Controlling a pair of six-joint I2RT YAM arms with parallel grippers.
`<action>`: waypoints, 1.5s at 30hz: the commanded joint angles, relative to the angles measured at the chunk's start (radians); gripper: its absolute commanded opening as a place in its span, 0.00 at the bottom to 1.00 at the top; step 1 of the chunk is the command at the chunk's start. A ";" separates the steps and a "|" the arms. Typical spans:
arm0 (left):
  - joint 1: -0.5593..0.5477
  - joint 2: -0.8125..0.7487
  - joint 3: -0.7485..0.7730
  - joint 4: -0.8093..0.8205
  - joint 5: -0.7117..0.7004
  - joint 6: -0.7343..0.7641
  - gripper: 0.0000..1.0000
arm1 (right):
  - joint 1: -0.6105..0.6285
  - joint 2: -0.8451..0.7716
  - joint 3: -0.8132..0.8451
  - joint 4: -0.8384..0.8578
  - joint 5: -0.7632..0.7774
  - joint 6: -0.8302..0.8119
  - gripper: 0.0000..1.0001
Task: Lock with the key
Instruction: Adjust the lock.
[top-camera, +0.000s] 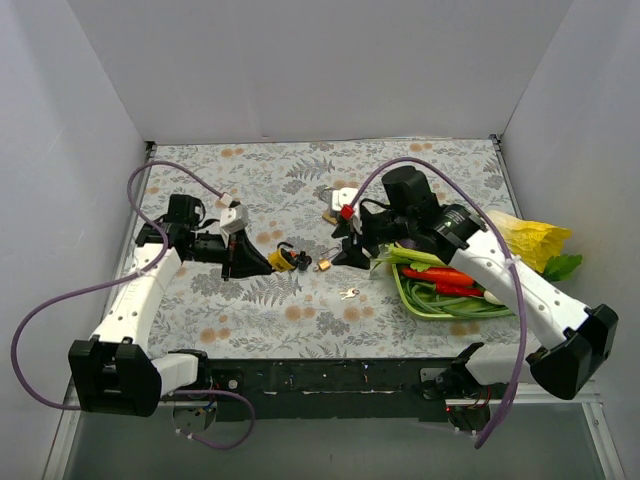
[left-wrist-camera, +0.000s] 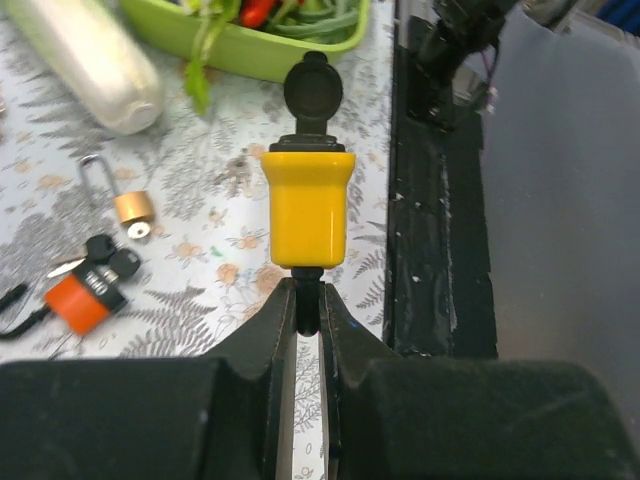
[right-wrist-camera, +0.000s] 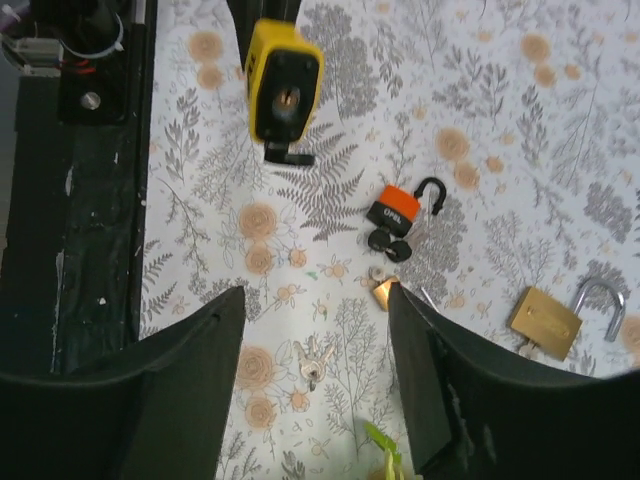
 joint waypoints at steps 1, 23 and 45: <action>-0.168 0.042 0.091 -0.247 0.061 0.294 0.00 | -0.002 -0.053 -0.019 0.032 -0.070 -0.057 0.74; -0.470 0.164 0.217 -0.228 0.046 0.173 0.00 | 0.317 -0.229 -0.115 -0.047 0.049 -0.411 0.88; -0.560 0.154 0.205 -0.159 -0.008 0.165 0.00 | 0.349 -0.286 -0.150 -0.181 0.108 -0.667 0.82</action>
